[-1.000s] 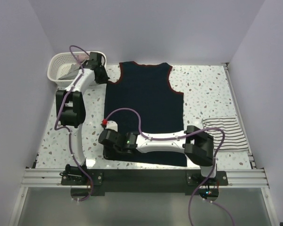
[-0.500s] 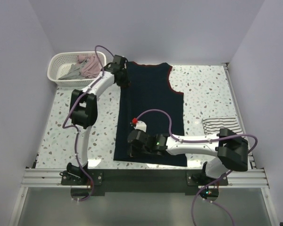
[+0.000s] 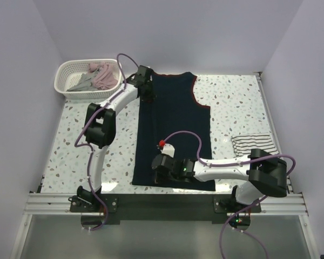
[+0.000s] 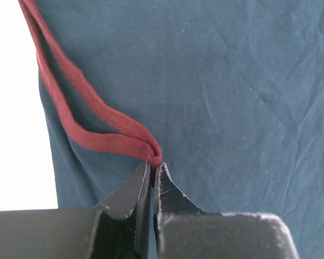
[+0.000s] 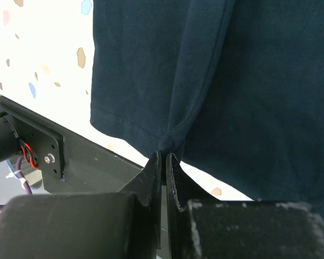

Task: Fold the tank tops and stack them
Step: Fold the tank top

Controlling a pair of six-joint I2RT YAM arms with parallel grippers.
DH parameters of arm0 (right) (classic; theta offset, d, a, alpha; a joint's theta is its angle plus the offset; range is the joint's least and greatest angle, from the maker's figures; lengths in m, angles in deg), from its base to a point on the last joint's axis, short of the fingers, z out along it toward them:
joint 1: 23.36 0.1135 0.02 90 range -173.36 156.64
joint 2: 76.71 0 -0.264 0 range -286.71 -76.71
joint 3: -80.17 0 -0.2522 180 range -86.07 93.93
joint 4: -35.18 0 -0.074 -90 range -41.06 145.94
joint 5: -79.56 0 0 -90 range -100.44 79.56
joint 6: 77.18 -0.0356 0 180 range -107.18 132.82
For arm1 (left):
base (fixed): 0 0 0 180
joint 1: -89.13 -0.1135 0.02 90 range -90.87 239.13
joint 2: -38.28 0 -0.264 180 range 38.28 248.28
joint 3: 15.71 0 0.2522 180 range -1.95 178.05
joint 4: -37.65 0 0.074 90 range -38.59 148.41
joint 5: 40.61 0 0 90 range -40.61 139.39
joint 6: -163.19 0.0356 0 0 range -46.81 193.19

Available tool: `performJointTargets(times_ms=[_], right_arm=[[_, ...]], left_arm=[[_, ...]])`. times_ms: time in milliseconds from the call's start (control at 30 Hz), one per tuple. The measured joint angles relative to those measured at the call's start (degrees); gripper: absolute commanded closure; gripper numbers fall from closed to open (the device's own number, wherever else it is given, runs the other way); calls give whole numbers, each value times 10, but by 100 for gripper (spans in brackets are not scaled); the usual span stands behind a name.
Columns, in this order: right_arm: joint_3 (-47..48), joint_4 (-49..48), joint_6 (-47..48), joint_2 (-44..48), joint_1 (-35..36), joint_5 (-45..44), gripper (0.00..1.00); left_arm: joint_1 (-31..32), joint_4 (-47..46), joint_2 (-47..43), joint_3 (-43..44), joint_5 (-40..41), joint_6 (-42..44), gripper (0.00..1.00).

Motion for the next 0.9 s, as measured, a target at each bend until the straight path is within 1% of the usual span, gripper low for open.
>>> performJointTargets(times_ms=[467, 500, 567, 667, 733, 767, 833, 867, 900], right_arm=[[-25, -12, -27, 0, 23, -30, 100], [-25, -12, -29, 0, 26, -31, 100], [-25, -12, -33, 0, 30, -38, 100], [-25, -10, -41, 0, 35, -47, 100], [-27, -5, -48, 2, 38, -57, 92], [-30, 0, -54, 6, 40, -62, 90], [-38, 14, -66, 19, 45, -76, 84], [-42, 21, -73, 28, 48, -84, 83], [-45, 31, -79, 37, 51, -91, 78]], left_arm=[[17, -12, 0, -2, 2, 1, 100], [19, -12, 0, -3, 2, 1, 99], [20, -13, 0, -4, 1, 1, 91], [22, -28, 0, -12, -2, 5, 83], [24, -38, 0, -22, -9, 7, 78], [24, -44, 0, -26, -13, 7, 74], [25, -54, 0, -33, -22, 8, 70], [26, -59, 0, -35, -28, 10, 61], [26, -63, 0, -36, -33, 14, 57]])
